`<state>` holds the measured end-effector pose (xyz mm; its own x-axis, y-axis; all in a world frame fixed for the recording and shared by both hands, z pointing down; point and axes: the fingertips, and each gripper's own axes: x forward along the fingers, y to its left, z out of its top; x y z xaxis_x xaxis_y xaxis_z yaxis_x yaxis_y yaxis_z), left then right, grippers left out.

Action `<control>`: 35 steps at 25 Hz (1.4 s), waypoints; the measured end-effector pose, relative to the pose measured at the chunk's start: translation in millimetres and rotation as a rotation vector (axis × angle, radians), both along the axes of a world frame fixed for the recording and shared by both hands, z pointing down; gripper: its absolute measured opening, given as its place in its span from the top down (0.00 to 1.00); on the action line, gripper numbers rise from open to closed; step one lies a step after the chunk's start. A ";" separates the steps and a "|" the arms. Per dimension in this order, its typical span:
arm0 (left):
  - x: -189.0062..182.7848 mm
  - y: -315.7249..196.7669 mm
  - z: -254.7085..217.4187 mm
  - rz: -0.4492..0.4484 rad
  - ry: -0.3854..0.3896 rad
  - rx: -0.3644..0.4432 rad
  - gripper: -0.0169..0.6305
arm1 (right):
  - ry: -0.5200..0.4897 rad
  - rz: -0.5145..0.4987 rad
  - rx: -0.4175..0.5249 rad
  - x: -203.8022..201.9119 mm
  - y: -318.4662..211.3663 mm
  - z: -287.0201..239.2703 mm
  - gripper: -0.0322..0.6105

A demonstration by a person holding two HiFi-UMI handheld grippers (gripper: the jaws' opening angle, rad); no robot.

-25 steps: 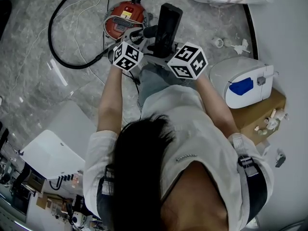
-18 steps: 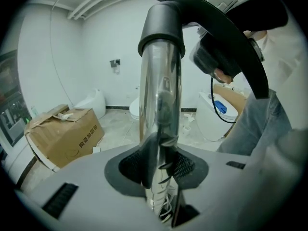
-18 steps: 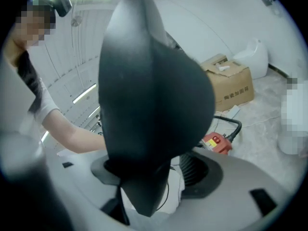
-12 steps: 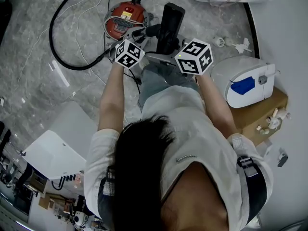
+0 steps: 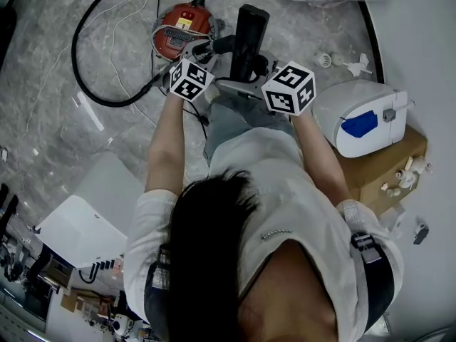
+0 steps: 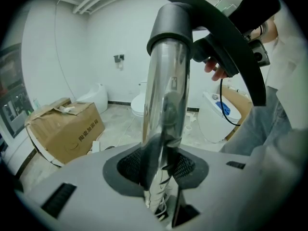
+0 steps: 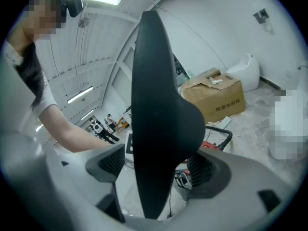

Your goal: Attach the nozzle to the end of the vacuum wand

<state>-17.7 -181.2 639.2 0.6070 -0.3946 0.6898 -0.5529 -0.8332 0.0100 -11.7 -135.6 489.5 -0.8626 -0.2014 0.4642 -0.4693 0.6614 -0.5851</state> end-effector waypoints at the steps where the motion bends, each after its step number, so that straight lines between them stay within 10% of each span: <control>1: -0.2 -0.1 0.6 0.001 -0.004 0.001 0.79 | 0.001 0.001 0.003 0.5 -0.1 -0.1 0.35; 21: -9.1 15.2 8.5 -0.053 -0.021 -0.069 0.50 | -0.019 0.039 0.004 13.5 -2.9 5.6 0.29; 35: -56.3 44.7 -27.5 -0.341 0.063 -0.046 0.46 | 0.002 0.100 0.046 42.6 8.9 -3.0 0.26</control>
<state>-74.0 -136.6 611.8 0.4873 -0.5517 0.6768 -0.7967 -0.5983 0.0860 30.9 -126.8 486.6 -0.8361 -0.3077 0.4542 -0.5355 0.6374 -0.5540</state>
